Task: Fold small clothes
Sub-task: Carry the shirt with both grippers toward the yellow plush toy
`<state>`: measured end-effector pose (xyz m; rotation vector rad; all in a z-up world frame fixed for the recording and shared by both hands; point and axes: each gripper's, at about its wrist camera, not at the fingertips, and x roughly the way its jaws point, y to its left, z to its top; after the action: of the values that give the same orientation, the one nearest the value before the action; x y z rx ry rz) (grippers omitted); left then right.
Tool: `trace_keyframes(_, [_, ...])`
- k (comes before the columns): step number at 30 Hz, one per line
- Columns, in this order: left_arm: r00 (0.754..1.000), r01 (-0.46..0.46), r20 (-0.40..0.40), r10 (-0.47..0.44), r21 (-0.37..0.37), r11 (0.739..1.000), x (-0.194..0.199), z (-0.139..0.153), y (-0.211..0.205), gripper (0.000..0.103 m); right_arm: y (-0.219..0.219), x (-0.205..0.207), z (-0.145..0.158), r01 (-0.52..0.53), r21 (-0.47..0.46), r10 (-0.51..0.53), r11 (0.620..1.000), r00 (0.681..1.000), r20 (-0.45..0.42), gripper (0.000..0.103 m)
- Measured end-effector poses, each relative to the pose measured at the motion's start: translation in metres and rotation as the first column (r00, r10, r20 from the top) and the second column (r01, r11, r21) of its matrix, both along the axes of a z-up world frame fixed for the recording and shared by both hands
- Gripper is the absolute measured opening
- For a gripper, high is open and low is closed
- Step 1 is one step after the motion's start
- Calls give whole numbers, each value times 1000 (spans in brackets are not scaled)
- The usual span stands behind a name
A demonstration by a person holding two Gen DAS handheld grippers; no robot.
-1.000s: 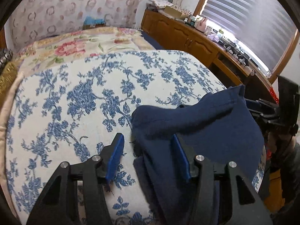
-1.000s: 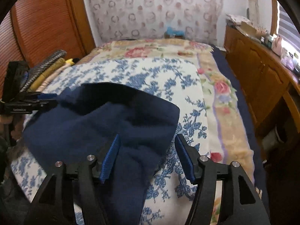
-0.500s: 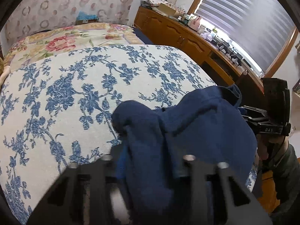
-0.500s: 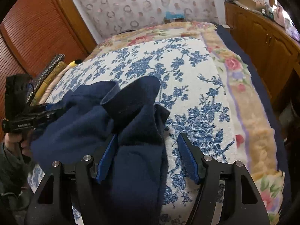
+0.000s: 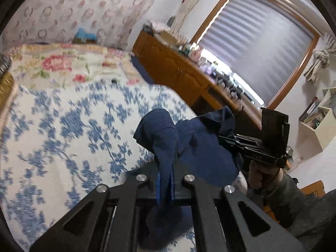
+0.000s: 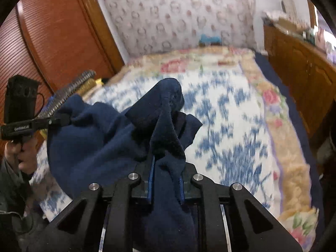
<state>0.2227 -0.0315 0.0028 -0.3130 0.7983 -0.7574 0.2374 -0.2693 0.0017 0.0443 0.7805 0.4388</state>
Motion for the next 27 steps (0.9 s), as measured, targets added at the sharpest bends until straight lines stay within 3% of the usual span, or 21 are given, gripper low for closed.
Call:
trace_keyframes(8, [988, -100, 117, 103, -33, 994, -24, 46, 58, 2, 54, 13, 63, -115, -22, 117, 993, 979, 164, 13])
trace_keyframes(16, [956, -197, 206, 209, -78, 977, -26, 94, 113, 2, 121, 42, 126, -236, -90, 252, 968, 927, 279, 12])
trace_keyframes(21, [915, -278, 290, 283, -57, 959, -29, 137, 145, 2, 164, 68, 160, -302, -105, 319, 948, 885, 338, 12])
trace_keyframes(27, [844, -389, 385, 374, -41, 920, -47, 183, 187, 2, 233, 100, 196, -412, -90, 413, 907, 823, 391, 12])
